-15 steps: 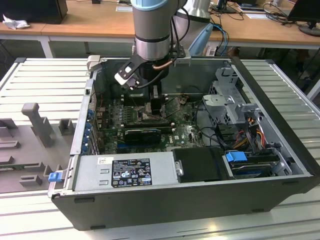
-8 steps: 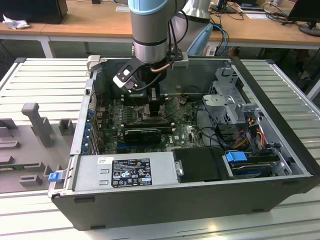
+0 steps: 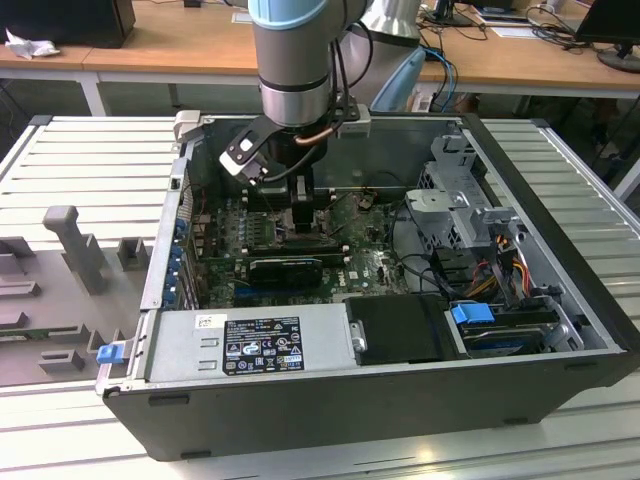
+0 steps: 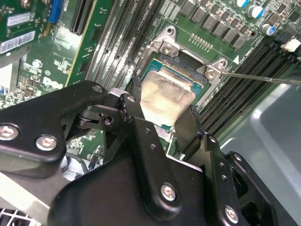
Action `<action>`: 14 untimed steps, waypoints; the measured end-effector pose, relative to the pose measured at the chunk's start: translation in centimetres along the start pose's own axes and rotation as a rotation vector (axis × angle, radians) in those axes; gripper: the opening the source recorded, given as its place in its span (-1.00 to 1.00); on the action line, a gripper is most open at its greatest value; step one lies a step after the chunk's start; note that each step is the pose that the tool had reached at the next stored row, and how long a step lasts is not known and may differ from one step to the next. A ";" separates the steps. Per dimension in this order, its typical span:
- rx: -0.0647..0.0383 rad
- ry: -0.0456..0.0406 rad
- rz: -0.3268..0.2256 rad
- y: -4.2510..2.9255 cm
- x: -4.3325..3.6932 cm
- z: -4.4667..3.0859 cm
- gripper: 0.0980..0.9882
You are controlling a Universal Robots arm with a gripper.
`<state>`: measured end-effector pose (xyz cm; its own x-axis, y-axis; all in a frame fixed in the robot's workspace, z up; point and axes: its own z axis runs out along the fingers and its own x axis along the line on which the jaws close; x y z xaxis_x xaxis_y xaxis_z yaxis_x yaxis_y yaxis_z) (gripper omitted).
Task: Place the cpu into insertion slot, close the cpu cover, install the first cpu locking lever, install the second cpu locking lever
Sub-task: 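Place the cpu into insertion slot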
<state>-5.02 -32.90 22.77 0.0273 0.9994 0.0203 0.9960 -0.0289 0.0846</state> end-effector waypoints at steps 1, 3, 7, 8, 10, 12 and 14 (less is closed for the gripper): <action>0.000 0.0001 0.000 -0.03 0.09 0.09 -0.03; 0.000 -0.0001 0.000 -0.09 0.28 0.57 -0.03; 0.000 -0.0023 0.000 -0.01 0.44 1.20 -0.03; 0.000 -0.0056 -0.002 0.07 0.53 1.30 -0.03; 0.000 -0.0067 -0.003 0.22 0.60 1.40 -0.03; 0.000 -0.0072 -0.003 0.28 0.68 1.58 -0.03; 0.000 -0.0072 -0.003 0.25 0.82 1.98 -0.03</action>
<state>-4.58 -32.05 20.83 0.0250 0.9996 0.0128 0.9961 -0.0260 0.0848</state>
